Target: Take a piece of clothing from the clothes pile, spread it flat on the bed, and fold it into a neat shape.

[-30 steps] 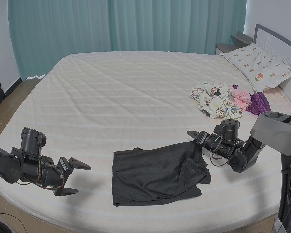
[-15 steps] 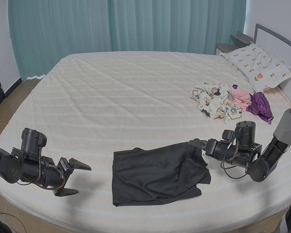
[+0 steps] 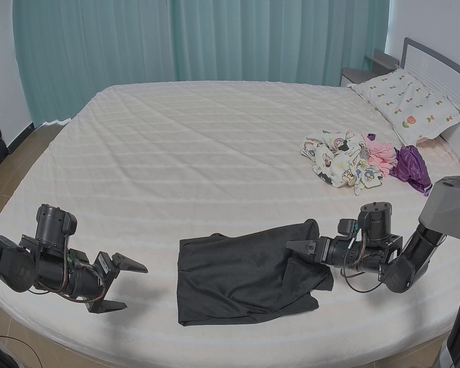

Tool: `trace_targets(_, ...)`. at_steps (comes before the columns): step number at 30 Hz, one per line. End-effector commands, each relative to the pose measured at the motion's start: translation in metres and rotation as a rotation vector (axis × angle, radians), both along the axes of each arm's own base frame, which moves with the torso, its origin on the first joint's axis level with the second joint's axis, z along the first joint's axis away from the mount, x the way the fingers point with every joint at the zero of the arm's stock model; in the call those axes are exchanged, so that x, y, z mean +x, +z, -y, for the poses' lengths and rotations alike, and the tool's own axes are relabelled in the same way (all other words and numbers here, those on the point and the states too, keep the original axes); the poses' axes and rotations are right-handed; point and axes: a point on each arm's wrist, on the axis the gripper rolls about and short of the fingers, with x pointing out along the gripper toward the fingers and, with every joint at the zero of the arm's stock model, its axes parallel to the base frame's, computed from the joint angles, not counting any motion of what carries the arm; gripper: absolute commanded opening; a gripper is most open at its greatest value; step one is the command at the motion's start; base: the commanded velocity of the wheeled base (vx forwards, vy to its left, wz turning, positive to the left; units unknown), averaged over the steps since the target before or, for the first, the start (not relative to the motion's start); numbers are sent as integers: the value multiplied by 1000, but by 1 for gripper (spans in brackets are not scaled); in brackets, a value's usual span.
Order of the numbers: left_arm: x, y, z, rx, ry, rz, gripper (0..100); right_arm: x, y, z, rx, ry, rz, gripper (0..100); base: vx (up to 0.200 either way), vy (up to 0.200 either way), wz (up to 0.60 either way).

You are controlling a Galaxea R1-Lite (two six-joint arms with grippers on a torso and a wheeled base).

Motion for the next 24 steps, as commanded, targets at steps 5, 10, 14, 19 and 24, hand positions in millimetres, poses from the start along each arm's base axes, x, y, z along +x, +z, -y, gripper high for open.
trace_targets(5, 0, -1, 1, 0, -2, -2, 100, 2, -20, -2, -35, 14, -39, 100, 0, 0, 0)
trace_targets(10, 0, 0, 1, 0, -2, -1, 100, -5, -16, 3, -32, 11, -32, 0, 0, 0, 0)
trace_targets(14, 0, 0, 1, 0, -2, -1, 100, -11, -13, 6, -25, 4, -42, 0, 0, 0, 0)
trace_targets(19, 0, -1, 1, 0, -2, -2, 100, -23, -11, 11, -26, 2, -58, 0, 0, 0, 0)
trace_targets(24, 0, 0, 1, 0, -2, -1, 100, -34, -11, 16, -24, -7, -71, 0, 0, 0, 0)
